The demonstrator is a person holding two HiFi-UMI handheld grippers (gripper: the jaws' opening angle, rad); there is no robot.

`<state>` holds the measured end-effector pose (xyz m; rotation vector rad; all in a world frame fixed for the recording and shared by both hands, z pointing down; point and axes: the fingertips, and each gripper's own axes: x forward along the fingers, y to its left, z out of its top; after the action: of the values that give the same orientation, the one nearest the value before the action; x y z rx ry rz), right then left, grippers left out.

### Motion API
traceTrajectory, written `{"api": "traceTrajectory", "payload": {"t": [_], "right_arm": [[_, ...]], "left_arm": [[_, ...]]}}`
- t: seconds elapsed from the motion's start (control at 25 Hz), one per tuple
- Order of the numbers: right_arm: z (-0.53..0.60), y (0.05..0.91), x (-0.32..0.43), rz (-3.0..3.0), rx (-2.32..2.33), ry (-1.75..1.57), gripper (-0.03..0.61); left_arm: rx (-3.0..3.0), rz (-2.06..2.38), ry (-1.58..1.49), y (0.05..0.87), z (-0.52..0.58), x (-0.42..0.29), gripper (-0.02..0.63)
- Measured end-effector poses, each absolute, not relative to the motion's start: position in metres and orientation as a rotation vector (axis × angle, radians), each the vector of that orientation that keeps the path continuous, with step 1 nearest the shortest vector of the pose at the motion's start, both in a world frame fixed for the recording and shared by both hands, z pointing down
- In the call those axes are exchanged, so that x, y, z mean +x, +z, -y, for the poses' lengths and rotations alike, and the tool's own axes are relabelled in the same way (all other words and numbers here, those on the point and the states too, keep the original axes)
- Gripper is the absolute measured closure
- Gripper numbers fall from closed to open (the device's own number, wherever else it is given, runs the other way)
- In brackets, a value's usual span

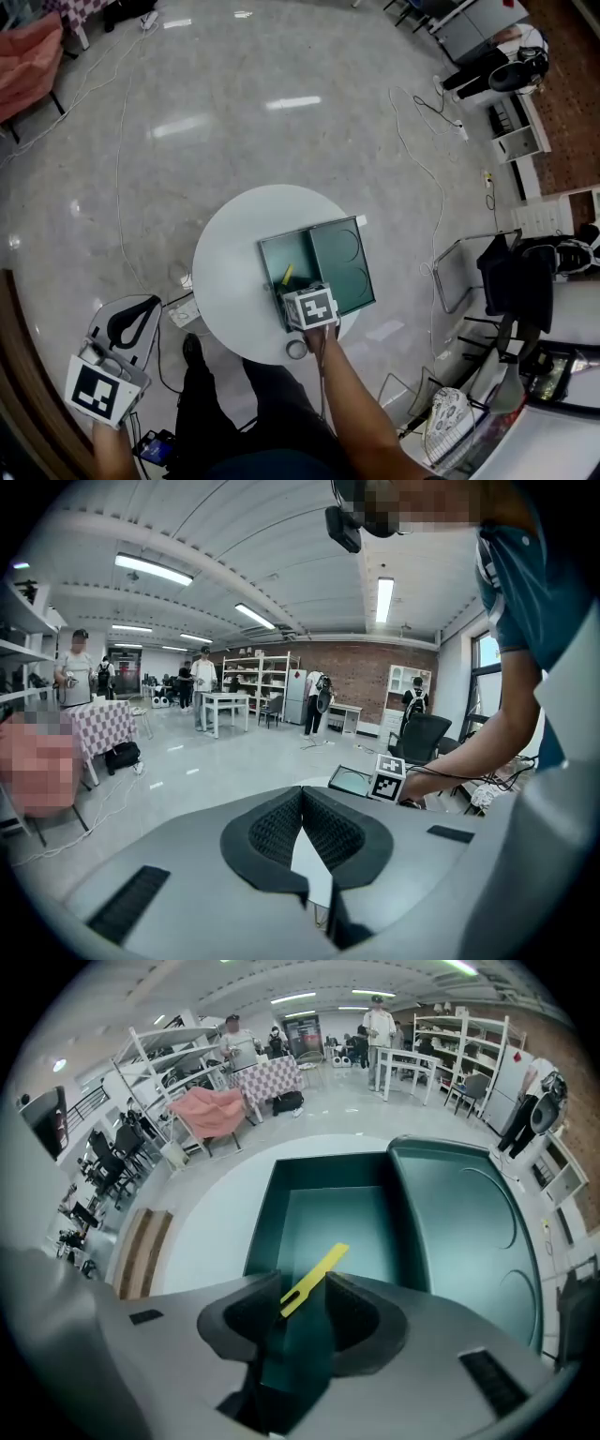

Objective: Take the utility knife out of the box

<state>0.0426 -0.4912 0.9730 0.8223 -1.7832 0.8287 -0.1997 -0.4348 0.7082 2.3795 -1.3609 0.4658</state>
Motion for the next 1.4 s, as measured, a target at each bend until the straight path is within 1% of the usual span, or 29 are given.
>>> {"api": "traceTrajectory", "payload": {"t": [0.36,0.4,0.44,0.48,0.68,1.0,1.4], "right_arm": [[0.496,1.004,0.043,1.756,0.917,0.935,0.425],[0.495,1.005,0.043,1.75,0.92,0.935,0.439],[0.493,1.007,0.044,1.74,0.923,0.939,0.501],[0.492,1.009,0.045,1.73,0.923,0.946,0.511],[0.489,1.006,0.046,1.746,0.901,0.92,0.515],[0.478,0.954,0.041,1.793,0.947,0.871,0.515],[0.469,0.853,0.038,1.926,1.023,0.753,0.515]], "left_arm": [[2.357,1.372,0.457,0.723,0.426,-0.205,0.595],[2.357,1.374,0.458,0.724,0.426,-0.206,0.595],[2.359,1.375,0.459,0.723,0.425,-0.206,0.595],[2.361,1.376,0.46,0.722,0.425,-0.206,0.595],[2.377,1.39,0.462,0.711,0.421,-0.21,0.595],[2.42,1.409,0.491,0.675,0.402,-0.228,0.595],[2.509,1.446,0.484,0.61,0.374,-0.239,0.595]]}}
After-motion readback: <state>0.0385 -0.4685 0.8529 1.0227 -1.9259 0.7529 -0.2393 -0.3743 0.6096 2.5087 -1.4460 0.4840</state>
